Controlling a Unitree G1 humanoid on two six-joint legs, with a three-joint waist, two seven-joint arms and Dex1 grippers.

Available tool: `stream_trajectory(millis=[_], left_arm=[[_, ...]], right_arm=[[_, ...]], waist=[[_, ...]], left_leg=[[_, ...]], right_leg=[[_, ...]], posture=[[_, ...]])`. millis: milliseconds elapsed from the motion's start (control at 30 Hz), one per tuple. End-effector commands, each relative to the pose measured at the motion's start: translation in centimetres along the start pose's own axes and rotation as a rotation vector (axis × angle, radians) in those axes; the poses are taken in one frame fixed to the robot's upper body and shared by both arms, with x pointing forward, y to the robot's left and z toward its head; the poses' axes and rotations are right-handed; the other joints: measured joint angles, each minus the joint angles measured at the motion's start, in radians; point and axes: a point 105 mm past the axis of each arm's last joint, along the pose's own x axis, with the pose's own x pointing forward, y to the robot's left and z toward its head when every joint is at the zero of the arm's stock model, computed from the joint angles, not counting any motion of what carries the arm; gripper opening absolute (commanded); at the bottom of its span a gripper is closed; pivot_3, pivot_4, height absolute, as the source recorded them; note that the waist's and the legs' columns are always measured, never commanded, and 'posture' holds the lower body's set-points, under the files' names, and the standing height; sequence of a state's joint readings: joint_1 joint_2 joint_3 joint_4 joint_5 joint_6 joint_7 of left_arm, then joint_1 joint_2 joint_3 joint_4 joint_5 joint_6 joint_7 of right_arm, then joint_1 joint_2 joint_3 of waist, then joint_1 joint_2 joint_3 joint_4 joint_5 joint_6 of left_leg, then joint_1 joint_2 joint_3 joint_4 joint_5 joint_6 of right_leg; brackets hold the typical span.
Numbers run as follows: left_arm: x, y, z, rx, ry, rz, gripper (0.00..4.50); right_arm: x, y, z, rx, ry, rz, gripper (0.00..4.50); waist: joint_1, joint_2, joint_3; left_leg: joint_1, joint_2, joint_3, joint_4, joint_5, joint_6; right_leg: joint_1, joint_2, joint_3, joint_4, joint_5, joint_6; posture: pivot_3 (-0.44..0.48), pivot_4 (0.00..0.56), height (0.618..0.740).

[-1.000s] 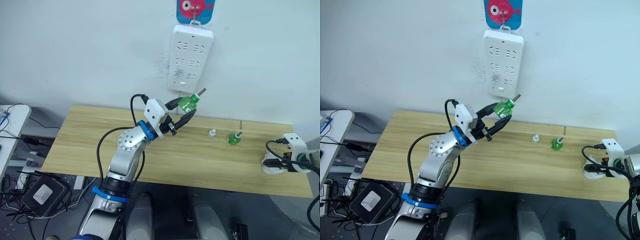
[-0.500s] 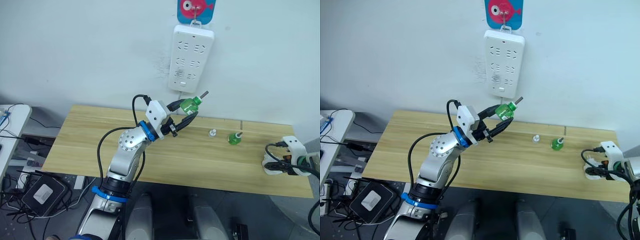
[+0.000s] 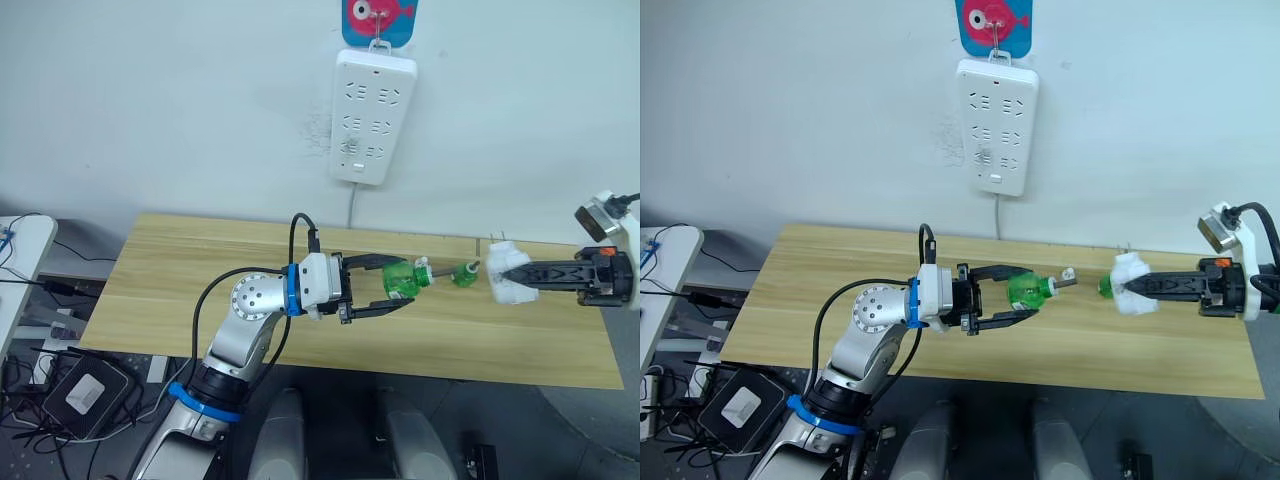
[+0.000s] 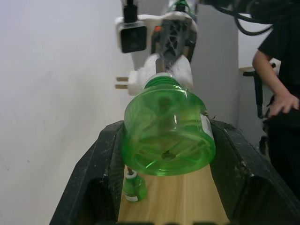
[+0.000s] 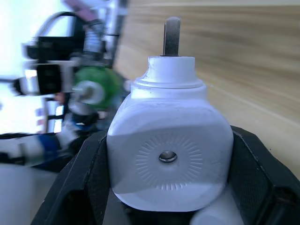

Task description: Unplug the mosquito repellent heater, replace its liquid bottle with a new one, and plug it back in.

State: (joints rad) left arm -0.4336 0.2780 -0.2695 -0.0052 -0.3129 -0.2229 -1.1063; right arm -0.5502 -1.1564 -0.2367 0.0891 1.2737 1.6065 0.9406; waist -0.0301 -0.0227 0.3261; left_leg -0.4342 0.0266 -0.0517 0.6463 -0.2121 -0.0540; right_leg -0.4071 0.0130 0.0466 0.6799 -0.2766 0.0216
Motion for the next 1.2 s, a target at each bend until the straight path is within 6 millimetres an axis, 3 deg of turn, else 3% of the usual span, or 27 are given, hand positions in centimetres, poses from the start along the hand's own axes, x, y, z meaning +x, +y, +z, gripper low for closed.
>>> stream_trajectory(millis=[33, 333, 867, 1200], left_arm=[[0.4, 0.4, 0.9, 0.052, -0.047, -0.011, 2.22], [1.0, 0.6, 0.5, 0.054, -0.056, 0.027, 2.22], [2.7, 0.5, 1.3, 0.060, -0.100, 0.017, 2.22], [2.2, -0.2, 0.7, 0.046, -0.058, -0.042, 2.22]], right_arm=[[0.2, 2.1, 0.7, -0.027, -0.006, 0.063, 2.97], [1.5, 3.9, 1.1, -0.021, -0.029, 0.106, 2.97], [3.3, 3.7, 1.2, -0.060, -0.025, 0.097, 2.97], [3.4, 3.6, 1.5, -0.067, -0.046, 0.092, 2.97]], waist=[[0.000, 0.000, 0.000], [-0.004, 0.000, 0.000], [-0.004, 0.000, 0.000], [-0.004, 0.000, 0.000]], left_leg=[[0.000, 0.000, 0.000, 0.000, 0.000, 0.000], [0.000, 0.001, 0.000, -0.001, 0.000, 0.000], [0.000, 0.002, 0.000, -0.001, 0.000, 0.000], [0.000, 0.002, 0.000, -0.001, 0.000, 0.000]], right_leg=[[0.000, 0.000, 0.000, 0.000, 0.000, 0.000], [-0.001, 0.001, 0.000, 0.000, 0.000, 0.000], [-0.001, 0.001, 0.000, 0.000, -0.003, 0.005], [-0.001, 0.001, 0.000, 0.000, -0.003, 0.005]], posture=[[-0.092, 0.307, 0.740], [-0.088, 0.309, 0.740], [-0.077, 0.315, 0.740], [-0.077, 0.315, 0.740]])
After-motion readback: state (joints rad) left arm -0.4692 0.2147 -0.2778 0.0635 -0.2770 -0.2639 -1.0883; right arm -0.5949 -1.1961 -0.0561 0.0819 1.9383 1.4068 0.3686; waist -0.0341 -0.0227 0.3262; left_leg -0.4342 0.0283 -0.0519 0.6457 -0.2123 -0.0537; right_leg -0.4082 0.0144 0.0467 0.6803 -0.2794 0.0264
